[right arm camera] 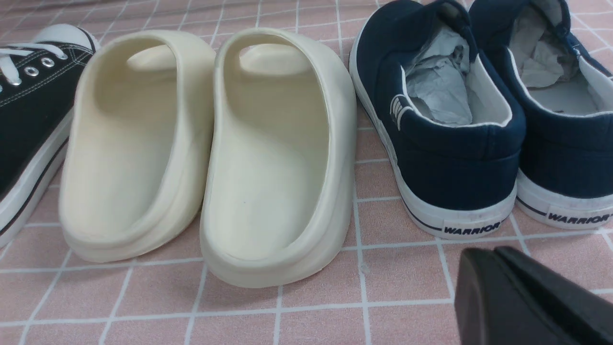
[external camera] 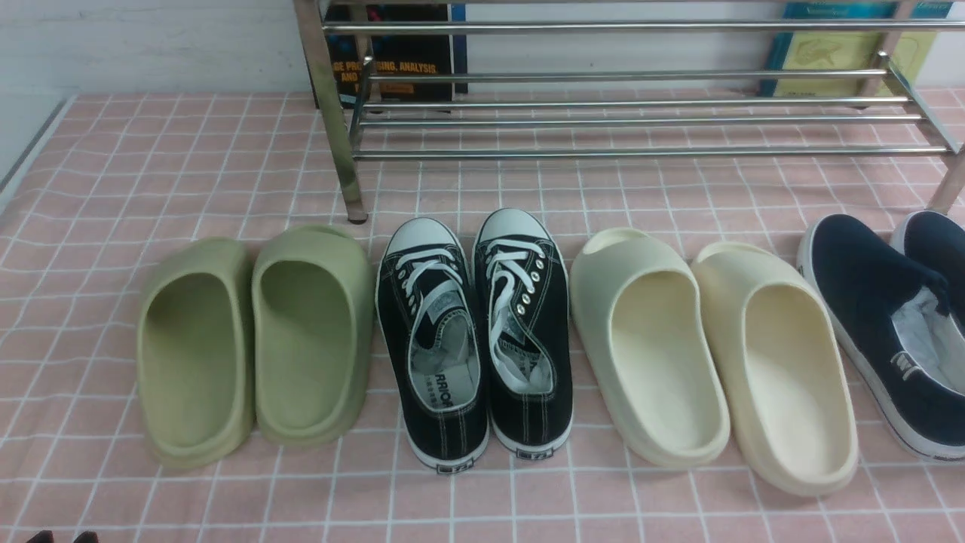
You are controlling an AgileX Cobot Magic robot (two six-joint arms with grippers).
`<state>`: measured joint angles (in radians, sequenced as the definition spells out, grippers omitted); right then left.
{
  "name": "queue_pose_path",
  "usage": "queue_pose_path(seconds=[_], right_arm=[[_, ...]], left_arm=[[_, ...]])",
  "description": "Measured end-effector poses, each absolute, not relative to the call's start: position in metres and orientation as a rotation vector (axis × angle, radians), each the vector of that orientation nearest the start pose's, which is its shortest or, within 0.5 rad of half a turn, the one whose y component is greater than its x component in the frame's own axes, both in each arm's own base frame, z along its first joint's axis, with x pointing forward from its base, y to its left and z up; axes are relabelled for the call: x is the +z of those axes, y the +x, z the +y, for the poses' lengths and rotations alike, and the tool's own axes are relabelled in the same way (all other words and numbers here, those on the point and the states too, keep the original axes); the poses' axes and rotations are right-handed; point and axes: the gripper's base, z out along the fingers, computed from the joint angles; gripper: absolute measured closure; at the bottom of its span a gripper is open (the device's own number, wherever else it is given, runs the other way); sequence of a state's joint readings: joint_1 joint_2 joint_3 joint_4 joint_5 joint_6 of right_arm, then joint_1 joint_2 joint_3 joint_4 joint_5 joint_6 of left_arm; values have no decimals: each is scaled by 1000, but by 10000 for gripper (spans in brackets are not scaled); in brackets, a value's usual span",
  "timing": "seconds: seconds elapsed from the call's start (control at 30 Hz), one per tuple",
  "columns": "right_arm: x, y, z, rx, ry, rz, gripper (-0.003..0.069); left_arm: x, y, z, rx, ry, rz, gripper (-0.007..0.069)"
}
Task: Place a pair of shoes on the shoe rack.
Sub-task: Use the right arm to grab the shoe closest to it
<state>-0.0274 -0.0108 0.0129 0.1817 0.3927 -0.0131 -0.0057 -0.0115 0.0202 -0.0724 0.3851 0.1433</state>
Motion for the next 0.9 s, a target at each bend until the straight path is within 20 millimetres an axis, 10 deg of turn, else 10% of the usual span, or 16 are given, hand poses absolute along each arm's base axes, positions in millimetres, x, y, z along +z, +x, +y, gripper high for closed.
queue_pose_path(seconds=[0.9], right_arm=[[175,52,5,153,123,1871,600]], left_arm=[[172,52,-3,23,95,1874,385]])
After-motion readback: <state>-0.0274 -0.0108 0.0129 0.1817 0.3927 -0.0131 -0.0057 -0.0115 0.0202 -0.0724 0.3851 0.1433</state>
